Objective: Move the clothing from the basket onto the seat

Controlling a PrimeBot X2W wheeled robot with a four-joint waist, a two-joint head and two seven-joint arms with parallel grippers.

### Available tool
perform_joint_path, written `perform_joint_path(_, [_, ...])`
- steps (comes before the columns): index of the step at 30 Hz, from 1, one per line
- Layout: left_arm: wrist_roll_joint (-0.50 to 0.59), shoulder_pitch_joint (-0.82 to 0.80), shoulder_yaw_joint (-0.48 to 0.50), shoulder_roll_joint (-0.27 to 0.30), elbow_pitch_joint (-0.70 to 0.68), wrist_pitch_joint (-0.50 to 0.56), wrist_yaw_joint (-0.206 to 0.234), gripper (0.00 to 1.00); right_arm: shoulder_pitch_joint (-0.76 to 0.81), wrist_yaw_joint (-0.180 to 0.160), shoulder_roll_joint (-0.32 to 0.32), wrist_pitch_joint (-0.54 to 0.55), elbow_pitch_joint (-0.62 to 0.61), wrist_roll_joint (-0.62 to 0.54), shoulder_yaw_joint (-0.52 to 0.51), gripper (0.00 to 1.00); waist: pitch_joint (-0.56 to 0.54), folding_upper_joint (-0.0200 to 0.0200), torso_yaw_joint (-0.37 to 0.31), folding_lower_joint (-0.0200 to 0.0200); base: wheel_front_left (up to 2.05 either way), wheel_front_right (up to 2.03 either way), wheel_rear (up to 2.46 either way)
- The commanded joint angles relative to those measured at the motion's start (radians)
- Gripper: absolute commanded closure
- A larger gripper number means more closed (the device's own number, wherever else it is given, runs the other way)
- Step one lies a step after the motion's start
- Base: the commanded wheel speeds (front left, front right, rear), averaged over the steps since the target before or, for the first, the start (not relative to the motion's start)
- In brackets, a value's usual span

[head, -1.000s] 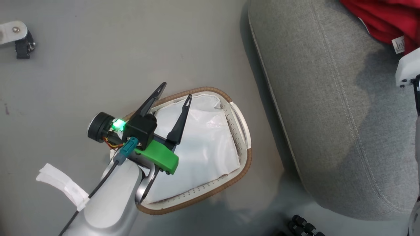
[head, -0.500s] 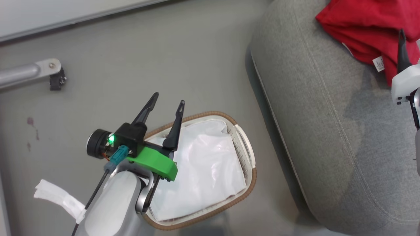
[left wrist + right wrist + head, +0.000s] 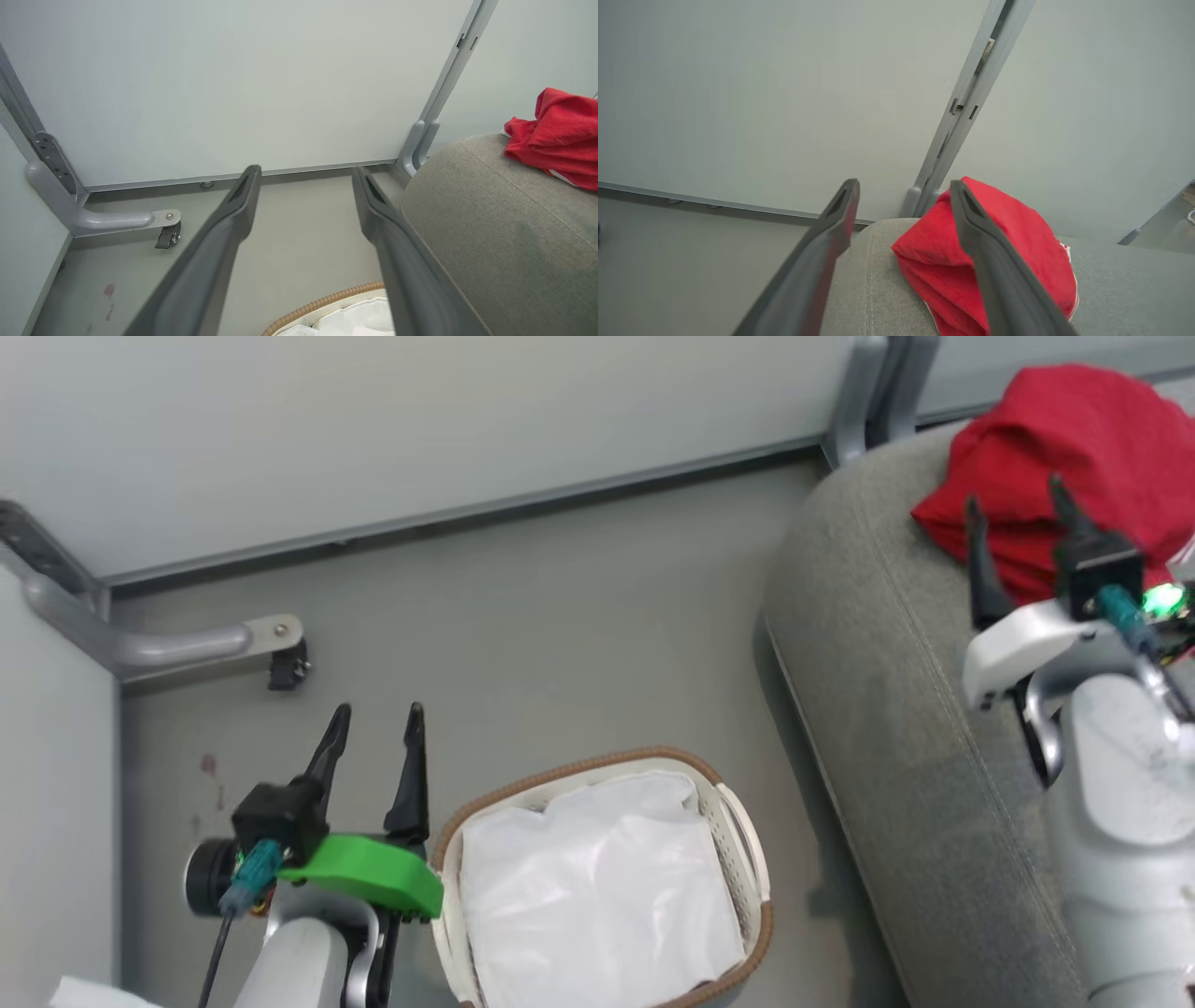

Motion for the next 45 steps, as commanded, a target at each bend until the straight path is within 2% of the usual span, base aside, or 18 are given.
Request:
perform_joint_path(1, [0.001,0.03,0.019,-0.002,-0.001,0.0,0.002,0.0,0.044,-0.001,0.014,-0.002,-0.017,0.015,0.006,0.0,-0.083,0.0,0.071,0.0,0.0,0.0,0.0])
perform_joint_path(7, [0.002,0.127,0.097,-0.017,-0.01,0.0,-0.005,0.0,0.217,-0.001,0.071,-0.002,-0.092,0.069,0.032,0.0,-0.13,0.0,0.103,0.0,0.0,0.0,0.0])
perform_joint_path(19, [0.005,0.256,0.159,-0.031,-0.031,0.0,-0.029,0.0,0.469,-0.001,0.079,-0.002,-0.187,0.251,0.105,0.0,-0.164,0.0,0.127,0.0,0.0,0.0,0.0])
perform_joint_path(26, [-0.013,0.274,0.154,-0.034,-0.04,0.0,-0.036,0.0,0.517,-0.001,0.079,-0.002,-0.212,0.266,0.134,0.0,-0.173,0.0,0.122,0.0,0.0,0.0,0.0])
perform_joint_path(43, [-0.027,0.252,0.134,-0.034,-0.033,0.0,-0.039,0.0,0.521,-0.001,0.079,-0.002,-0.225,0.277,0.142,0.0,-0.176,0.0,0.122,0.0,0.0,0.0,0.0])
perform_joint_path(44, [-0.022,0.26,0.132,-0.035,-0.035,0.0,-0.034,1.0,0.513,0.0,0.083,0.0,-0.223,0.275,0.143,1.0,-0.176,0.0,0.122,0.0,0.0,0.0,0.0])
perform_joint_path(45, [-0.024,0.26,0.132,-0.035,-0.031,0.0,-0.035,1.0,0.513,0.0,0.085,0.0,-0.219,0.276,0.143,1.0,-0.176,0.0,0.122,0.0,0.0,0.0,0.0])
